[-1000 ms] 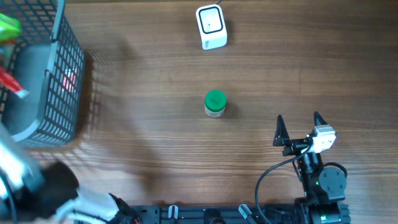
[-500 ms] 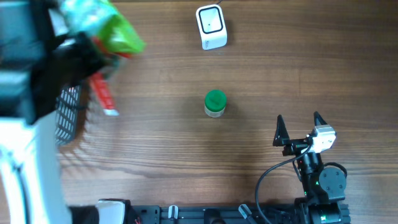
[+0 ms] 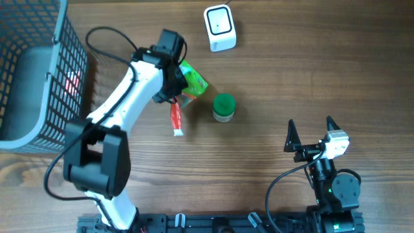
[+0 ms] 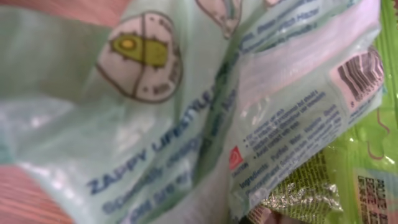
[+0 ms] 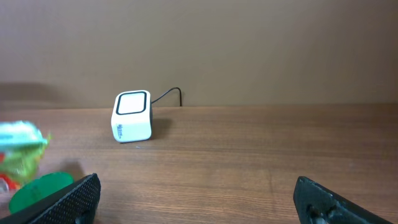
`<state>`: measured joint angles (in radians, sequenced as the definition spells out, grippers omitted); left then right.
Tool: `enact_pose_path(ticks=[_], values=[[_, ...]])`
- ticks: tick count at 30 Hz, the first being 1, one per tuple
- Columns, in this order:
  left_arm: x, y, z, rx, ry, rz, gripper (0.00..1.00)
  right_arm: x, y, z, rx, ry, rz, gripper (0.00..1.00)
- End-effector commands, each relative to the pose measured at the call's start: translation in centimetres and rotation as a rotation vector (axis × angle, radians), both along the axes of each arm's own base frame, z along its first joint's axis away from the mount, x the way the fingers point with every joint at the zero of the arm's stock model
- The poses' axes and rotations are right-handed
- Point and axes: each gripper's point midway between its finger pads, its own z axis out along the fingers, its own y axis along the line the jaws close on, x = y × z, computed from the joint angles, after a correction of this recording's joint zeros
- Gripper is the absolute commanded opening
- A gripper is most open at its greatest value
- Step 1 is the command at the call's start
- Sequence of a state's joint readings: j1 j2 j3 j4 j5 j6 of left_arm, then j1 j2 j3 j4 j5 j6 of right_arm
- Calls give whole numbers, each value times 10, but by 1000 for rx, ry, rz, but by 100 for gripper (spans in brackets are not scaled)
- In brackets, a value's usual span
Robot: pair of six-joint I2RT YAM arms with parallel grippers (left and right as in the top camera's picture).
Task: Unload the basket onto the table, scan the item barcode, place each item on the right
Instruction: 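Lift the snack bag and red tube out and drop them beside the bottle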
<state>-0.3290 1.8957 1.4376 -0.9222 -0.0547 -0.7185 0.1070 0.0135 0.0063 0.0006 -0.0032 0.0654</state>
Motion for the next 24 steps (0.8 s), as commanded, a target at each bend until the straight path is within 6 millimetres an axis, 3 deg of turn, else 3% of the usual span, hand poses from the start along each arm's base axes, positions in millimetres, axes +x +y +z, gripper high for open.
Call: enact_pose_path(ticks=[1,2,3,6,8,13,16,17,19,21,24], values=[[-7,-11,-19,-23,20,4,29,0,0,2,-9,-12,-2,100],[-7,-13,-19,-29,21,1,44,0,0,2,-9,-12,-2,100],[-7,-14,-19,-33,19,-1,49,0,0,2,-9,-12,-2,100],[-8,-14,-18,-37,27,-3,57,0,0,2,-9,-12,-2,100],[-7,-12,-7,-30,17,-10,60,0,0,2,-9,-12,-2,100],[8,-16,51,-45,-113,-112,80,0,0,2,-9,-12,-2,100],[19,-6,101,-26,-219,-162,84,0,0,2,-9,-12,-2,100],[24,4,122,-10,-252,-160,84,0,0,2,-9,-12,-1,100],[35,39,167,44,-326,-88,93,0,0,2,-9,-12,-2,100],[50,79,219,71,-433,-36,95,0,0,2,-9,-12,-2,100],[55,160,278,110,-569,150,95,0,0,2,-9,-12,-2,100]])
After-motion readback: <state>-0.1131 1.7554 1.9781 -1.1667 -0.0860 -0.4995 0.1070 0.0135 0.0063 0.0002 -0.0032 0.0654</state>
